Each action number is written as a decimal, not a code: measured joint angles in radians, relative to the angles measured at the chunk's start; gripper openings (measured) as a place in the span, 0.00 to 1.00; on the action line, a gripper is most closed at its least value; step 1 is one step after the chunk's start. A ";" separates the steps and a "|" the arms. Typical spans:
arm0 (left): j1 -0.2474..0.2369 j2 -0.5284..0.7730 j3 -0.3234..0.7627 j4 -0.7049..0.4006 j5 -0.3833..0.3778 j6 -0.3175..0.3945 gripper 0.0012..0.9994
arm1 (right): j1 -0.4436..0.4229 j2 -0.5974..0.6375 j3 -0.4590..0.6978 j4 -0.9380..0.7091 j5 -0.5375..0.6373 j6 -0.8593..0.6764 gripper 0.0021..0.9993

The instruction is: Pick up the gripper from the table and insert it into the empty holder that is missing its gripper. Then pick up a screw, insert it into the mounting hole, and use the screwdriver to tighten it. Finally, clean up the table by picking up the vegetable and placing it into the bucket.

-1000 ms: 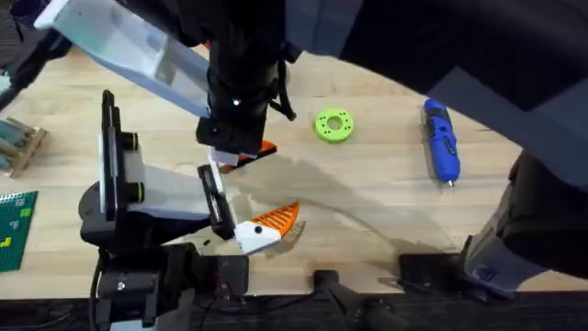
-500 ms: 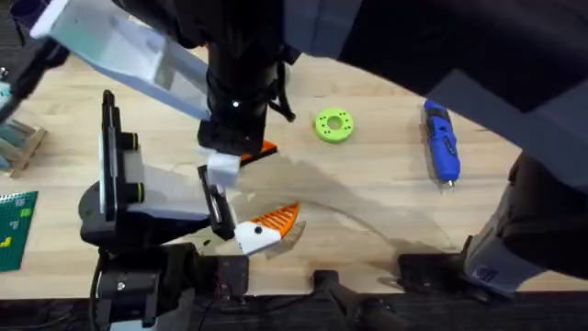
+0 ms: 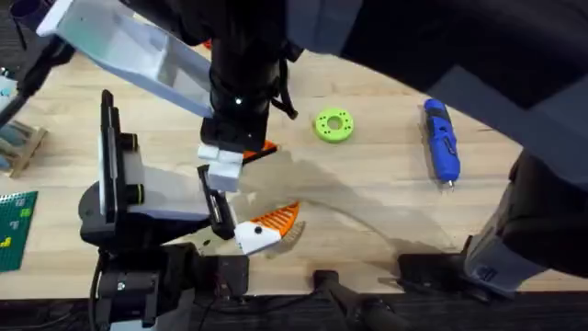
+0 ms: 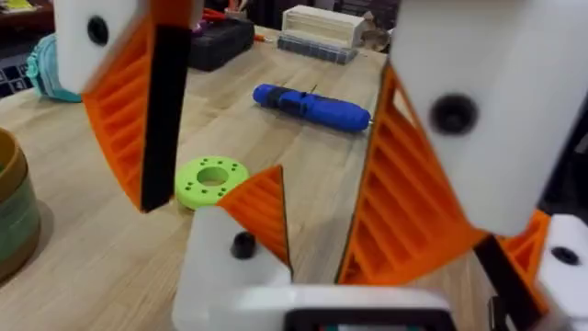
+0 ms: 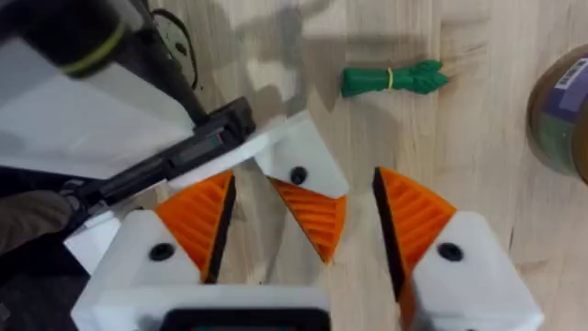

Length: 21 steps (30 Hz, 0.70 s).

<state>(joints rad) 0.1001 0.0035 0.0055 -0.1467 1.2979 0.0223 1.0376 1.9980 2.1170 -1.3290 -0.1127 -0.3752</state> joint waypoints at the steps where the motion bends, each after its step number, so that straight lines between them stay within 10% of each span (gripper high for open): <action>1: 0.000 0.000 0.000 0.000 0.000 0.000 0.99 | -0.001 -0.001 0.000 0.000 0.000 0.000 0.84; 21: 0.000 0.000 0.000 0.000 0.000 0.000 0.99 | -0.160 -0.176 0.002 -0.061 0.047 0.035 0.84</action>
<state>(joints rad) 0.1001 0.0032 0.0055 -0.1466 1.2980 0.0227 0.8773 1.8218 2.1189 -1.3904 -0.0657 -0.3404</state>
